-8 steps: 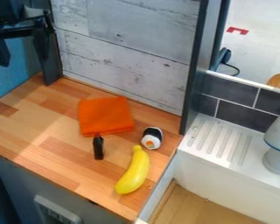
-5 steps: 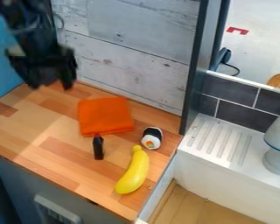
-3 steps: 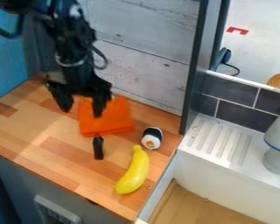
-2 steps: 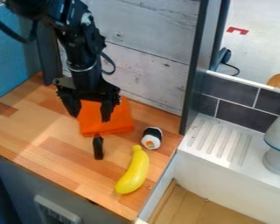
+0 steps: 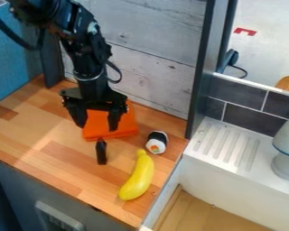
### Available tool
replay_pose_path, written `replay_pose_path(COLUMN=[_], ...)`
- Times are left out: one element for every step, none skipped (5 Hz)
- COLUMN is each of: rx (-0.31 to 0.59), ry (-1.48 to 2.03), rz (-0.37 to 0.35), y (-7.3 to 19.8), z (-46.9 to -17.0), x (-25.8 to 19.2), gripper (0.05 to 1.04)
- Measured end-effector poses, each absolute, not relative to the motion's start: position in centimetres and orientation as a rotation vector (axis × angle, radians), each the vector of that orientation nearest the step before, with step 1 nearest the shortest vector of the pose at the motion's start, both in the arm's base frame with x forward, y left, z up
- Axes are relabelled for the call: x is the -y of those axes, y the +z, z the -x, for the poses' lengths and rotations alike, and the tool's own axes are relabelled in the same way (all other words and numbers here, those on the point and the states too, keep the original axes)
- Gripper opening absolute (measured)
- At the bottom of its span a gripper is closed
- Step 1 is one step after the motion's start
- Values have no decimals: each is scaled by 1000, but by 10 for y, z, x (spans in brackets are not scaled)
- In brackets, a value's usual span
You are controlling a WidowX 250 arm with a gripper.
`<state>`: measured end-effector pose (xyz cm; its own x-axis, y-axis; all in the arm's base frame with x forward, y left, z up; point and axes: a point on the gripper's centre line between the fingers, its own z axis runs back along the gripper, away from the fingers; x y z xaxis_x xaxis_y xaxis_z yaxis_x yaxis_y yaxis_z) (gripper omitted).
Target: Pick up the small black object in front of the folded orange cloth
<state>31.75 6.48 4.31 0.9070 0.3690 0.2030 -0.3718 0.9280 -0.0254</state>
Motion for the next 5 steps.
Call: replay_pose_path(rx=[184, 157, 125, 106, 85], ry=[374, 363, 348, 342, 318], rz=[21, 39, 61, 86, 114], y=[30, 21, 13, 12, 10], z=[-319, -317, -317, -318, -319], x=[-59, -56, -52, -49, -44], gripper=[1001, 1001, 1001, 951, 696])
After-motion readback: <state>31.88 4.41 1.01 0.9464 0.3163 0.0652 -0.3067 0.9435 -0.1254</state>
